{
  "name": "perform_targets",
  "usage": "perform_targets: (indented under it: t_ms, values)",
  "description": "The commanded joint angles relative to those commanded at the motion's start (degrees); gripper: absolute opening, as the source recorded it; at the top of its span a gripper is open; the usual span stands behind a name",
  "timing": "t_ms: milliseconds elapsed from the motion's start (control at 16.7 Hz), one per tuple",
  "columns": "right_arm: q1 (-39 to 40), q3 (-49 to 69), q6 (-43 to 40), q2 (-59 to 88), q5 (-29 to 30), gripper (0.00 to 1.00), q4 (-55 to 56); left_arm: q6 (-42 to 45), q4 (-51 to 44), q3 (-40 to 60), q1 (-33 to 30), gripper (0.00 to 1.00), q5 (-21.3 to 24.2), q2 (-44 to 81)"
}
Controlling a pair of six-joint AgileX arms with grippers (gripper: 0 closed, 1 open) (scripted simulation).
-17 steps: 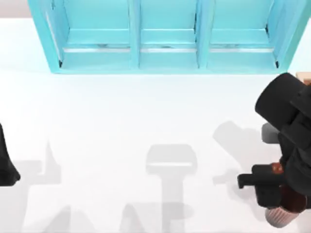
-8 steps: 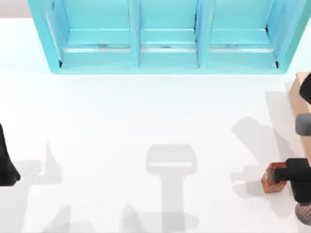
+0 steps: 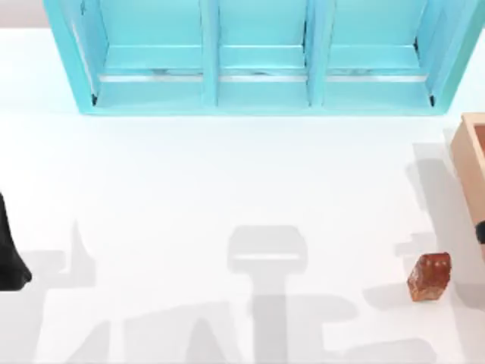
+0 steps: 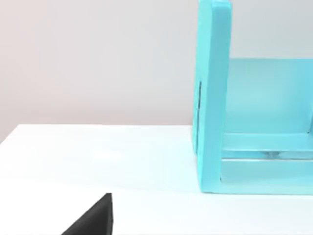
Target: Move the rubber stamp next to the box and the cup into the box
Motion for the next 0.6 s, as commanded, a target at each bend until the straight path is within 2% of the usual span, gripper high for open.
perform_targets:
  t_ms: [360, 600]
  values:
    - [-27.43, 1.3, -27.43, 3.14, 0.99, 0.0, 2.54, 0.0, 0.0, 0.0, 0.0, 1.0, 0.0, 0.0]
    - [-36.1, 0.62, -36.14, 3.57, 1.25, 0.0, 4.84, 0.0, 0.0, 0.0, 0.0, 1.0, 0.0, 0.0]
